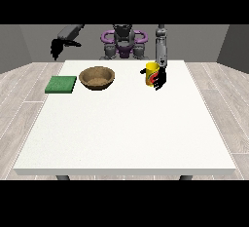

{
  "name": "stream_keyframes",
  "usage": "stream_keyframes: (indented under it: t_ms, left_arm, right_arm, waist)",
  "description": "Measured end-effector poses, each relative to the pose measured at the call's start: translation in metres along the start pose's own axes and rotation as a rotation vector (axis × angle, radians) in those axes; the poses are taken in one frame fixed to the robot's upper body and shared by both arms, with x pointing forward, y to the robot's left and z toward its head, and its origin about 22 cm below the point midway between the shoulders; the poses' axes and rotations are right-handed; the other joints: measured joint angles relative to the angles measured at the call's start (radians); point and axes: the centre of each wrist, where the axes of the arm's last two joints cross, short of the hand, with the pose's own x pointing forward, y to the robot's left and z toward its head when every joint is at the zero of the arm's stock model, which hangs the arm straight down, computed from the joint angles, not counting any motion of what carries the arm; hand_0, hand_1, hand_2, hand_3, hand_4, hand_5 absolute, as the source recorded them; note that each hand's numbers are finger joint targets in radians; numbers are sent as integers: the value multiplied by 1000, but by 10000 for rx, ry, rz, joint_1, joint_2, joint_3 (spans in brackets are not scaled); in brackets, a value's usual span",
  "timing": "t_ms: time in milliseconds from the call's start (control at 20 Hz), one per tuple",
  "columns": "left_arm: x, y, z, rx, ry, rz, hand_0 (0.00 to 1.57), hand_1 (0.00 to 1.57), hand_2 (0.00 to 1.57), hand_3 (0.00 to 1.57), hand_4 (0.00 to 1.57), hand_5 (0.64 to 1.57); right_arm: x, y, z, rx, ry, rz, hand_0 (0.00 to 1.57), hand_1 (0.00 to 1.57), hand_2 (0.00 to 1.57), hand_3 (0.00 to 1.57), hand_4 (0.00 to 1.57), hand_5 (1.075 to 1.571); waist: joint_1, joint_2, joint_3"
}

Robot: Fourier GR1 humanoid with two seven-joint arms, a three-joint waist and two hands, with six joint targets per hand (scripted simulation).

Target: Pick the cup and pour the ball into the bowl, then pick the bowl and place it on the pad

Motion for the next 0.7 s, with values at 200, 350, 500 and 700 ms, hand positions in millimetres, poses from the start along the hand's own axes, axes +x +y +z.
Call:
stream_keyframes:
  t_ms: [200,350,500,700]
  left_arm:
    - [0,2,5,121,-516,-1198,1324,1324,1571,1571,1482,1252]
    - [-1,-6,9,20,-263,-1669,1316,1316,1571,1571,1496,1256]
    - [-2,-11,12,-580,448,-2207,1353,1353,1571,1571,1551,1306]
    - [8,26,-20,-1242,784,-4214,1440,1440,1571,1571,1571,1303]
  right_arm:
    - [9,-14,-4,99,-221,93,0,0,0,0,0,1570]
    - [10,-23,-3,-19,117,159,0,0,0,0,0,1570]
    - [-1,-33,9,-283,942,79,0,0,0,0,0,1570]
    - [-13,-37,20,-528,1863,34,0,0,0,0,0,1569]
  waist:
    - [-205,125,119]
    - [-148,-182,52]
    - [118,-1009,-18]
    - [426,-2014,-37]
